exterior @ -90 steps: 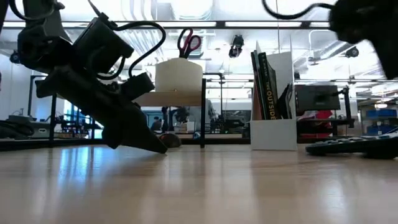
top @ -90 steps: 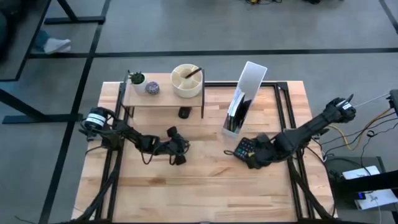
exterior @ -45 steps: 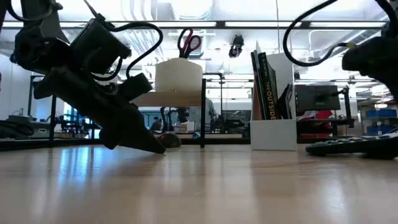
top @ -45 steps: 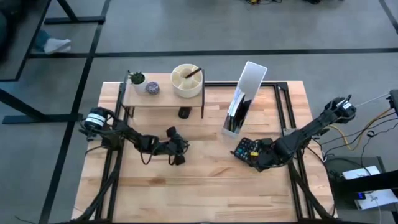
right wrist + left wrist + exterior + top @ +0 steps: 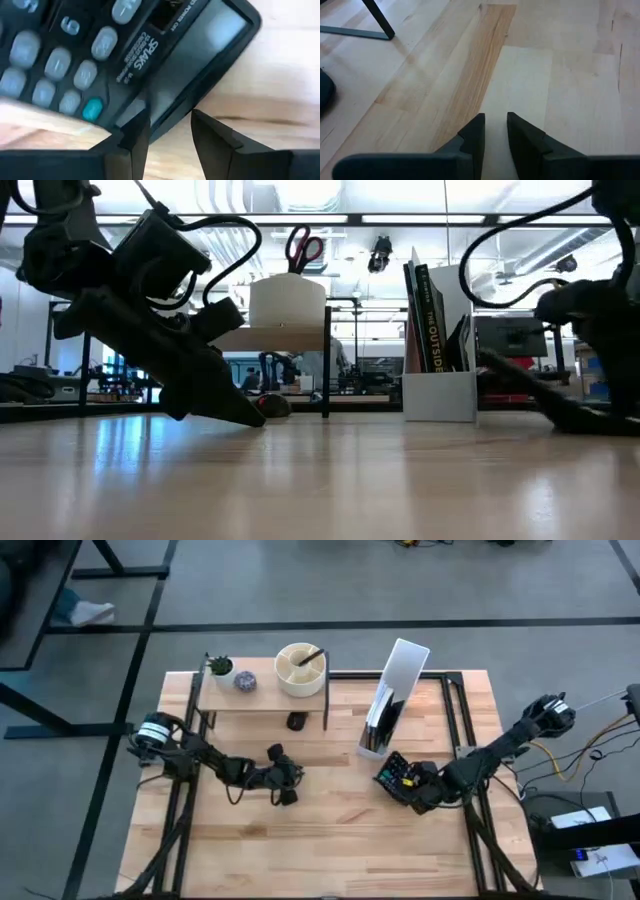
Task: Stock shelves
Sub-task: Put the black calculator into the white file holder
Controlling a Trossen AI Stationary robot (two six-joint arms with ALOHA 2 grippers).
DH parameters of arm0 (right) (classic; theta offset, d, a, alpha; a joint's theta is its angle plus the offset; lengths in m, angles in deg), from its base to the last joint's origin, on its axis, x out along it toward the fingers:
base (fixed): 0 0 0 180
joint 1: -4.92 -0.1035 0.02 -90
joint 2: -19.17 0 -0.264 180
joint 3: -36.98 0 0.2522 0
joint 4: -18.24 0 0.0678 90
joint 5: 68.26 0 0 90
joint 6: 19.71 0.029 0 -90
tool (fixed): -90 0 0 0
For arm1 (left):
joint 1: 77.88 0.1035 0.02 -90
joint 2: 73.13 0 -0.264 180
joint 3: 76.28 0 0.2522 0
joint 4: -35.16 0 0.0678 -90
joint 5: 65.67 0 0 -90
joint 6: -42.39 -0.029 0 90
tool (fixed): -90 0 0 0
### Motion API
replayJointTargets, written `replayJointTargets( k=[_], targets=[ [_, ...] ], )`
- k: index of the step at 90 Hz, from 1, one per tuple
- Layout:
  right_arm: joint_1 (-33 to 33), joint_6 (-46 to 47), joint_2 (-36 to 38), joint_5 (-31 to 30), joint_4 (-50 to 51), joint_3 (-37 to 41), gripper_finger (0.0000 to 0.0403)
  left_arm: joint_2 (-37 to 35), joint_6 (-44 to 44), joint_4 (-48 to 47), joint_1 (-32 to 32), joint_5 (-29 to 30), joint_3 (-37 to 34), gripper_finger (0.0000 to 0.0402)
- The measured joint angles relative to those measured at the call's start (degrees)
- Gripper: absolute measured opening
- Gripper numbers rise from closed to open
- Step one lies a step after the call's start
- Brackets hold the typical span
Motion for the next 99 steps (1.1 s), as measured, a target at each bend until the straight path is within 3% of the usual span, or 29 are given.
replayJointTargets(
  k=[15,37,65,85,99],
  targets=[
    [0.0,-1.17,0.12,-0.09,0.05,-0.42,0.0127,0.0,0.04,0.0,-0.04,-0.01,-0.03,0.0066],
    [-2.78,-0.56,0.26,-0.75,0.02,-1.49,0.0166,0.0,0.52,0.09,-0.04,-0.01,-0.27,0.0066],
    [-11.52,11.88,0.24,-14.39,1.77,0.2,0.0202,0.0,0.7,0.05,-0.04,-0.02,-0.35,0.0066],
    [-10.15,11.73,0.17,-19.98,-5.77,4.76,0.0199,0.0,0.7,0.07,-0.02,-0.01,-0.37,0.0066],
    [-9.97,11.28,0.17,-22.5,-5.88,5.84,0.0191,0.0,0.7,0.09,-0.04,-0.02,-0.37,0.0066]
  ],
)
